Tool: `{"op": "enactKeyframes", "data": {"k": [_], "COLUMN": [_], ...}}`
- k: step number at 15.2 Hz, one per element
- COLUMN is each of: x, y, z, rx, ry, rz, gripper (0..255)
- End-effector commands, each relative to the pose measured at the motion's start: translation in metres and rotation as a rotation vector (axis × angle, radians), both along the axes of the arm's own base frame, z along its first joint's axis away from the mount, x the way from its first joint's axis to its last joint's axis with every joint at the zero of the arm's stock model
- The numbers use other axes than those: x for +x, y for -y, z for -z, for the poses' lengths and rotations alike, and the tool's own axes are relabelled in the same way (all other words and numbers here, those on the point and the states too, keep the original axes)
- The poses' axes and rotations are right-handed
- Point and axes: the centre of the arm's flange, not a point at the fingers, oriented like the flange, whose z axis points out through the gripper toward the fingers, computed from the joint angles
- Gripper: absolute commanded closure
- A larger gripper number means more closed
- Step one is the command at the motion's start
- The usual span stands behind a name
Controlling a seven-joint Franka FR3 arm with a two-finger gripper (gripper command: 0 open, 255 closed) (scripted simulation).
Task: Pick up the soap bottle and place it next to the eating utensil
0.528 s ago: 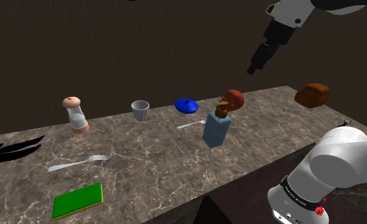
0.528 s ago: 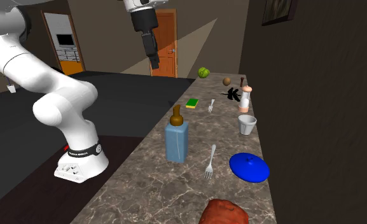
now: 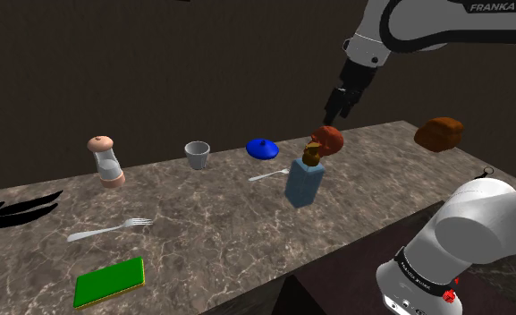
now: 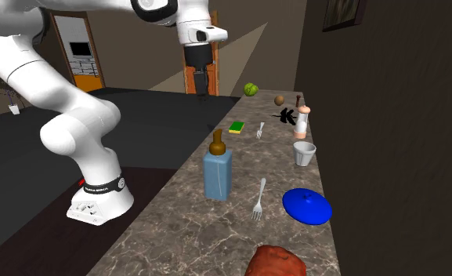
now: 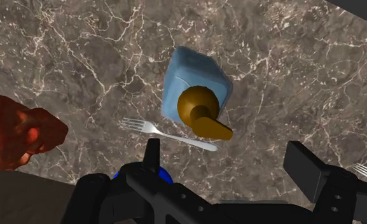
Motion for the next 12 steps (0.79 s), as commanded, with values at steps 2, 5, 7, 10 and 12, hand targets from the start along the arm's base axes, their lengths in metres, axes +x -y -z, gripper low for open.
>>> {"op": "enactKeyframes", "data": {"k": [2, 5, 7, 10, 12], "x": [0.021, 0.04, 0.043, 0.043, 0.043], "y": [-0.011, -0.02, -0.022, -0.022, -0.021], "z": [0.035, 0.072, 0.084, 0.1, 0.11], "rx": [-0.014, -0.027, -0.03, -0.03, -0.03], "ry": [-0.043, -0.087, -0.095, -0.095, -0.095], "rz": [0.03, 0.06, 0.066, 0.066, 0.066], "gripper": [0, 0, 0, 0, 0]}}
